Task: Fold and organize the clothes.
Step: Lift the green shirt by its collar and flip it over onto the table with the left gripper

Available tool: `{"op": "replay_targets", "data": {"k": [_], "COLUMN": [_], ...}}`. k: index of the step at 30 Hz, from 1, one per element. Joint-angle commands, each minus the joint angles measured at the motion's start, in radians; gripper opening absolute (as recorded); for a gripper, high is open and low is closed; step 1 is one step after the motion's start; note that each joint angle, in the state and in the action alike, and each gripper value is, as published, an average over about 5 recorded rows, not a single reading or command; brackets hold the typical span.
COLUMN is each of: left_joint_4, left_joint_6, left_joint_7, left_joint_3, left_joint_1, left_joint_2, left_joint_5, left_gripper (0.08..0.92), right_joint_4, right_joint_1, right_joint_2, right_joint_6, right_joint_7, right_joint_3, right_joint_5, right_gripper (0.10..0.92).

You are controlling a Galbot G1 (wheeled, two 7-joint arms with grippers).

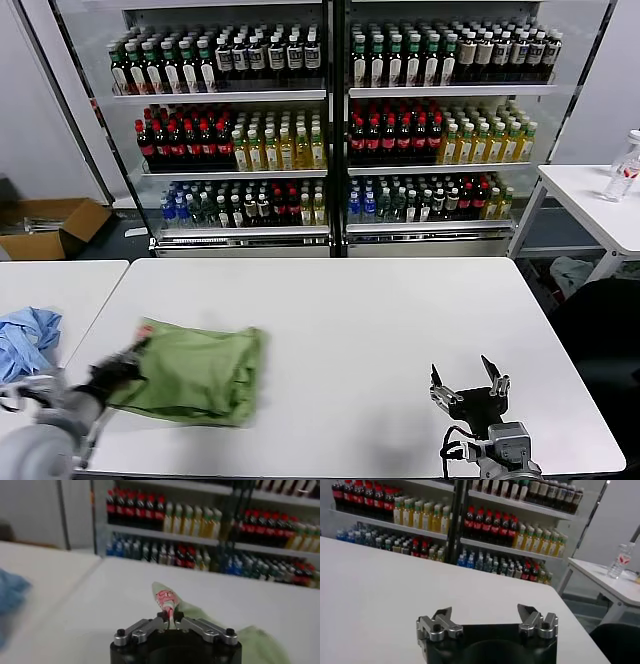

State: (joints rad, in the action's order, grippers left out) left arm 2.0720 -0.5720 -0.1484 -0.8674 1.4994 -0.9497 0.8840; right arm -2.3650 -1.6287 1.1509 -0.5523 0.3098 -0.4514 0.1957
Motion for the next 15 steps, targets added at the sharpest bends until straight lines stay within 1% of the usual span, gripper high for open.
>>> {"op": "replay_targets", "data": {"k": [1,4,5,8,9,11,13,15], "left_joint_4": [0.205,0.238,0.237,0.196,0.171,0.116,0.073,0.056], "left_joint_6": [-0.013,-0.012,-0.012,-0.010,-0.009,-0.008,-0.008,-0.007], "left_joint_7": [-0.050,-0.089,-0.093,-0.083,-0.075,-0.069,-0.072,-0.083], "left_joint_3": [0.038,0.337,0.425,0.625,0.676,0.753,0.797,0.823], "left_joint_1": [0.016,-0.090,-0.117,-0.171,-0.186,-0.215,-0.242,-0.264], "left_joint_2": [0.130,0.003,-0.052,-0.227,-0.281,-0.366,-0.425,-0.463], "left_joint_5": [0.081,-0.015,-0.042,-0.124,-0.151,-0.192,-0.216,-0.221], "left_gripper": [0.110,0.110,0.110,0.110,0.110,0.110,0.110,0.110], "right_joint_4": [0.000,-0.010,-0.012,-0.016,-0.016,-0.017,-0.020,-0.023], "right_joint_1": [0.005,-0.011,-0.016,-0.028,-0.029,-0.029,-0.028,-0.028], "right_joint_2": [0.006,0.006,0.006,0.007,0.007,0.008,0.008,0.008], "right_joint_6": [0.001,0.002,0.003,0.003,0.003,0.002,-0.001,-0.003], "right_joint_7": [0.002,0.003,0.003,0.004,0.004,0.007,0.009,0.010], "right_joint_3": [0.006,-0.007,-0.011,-0.018,-0.018,-0.017,-0.016,-0.017], "right_joint_5": [0.000,-0.004,-0.006,-0.012,-0.014,-0.016,-0.017,-0.017], "right_gripper": [0.823,0.823,0.823,0.823,0.823,0.823,0.823,0.823]}}
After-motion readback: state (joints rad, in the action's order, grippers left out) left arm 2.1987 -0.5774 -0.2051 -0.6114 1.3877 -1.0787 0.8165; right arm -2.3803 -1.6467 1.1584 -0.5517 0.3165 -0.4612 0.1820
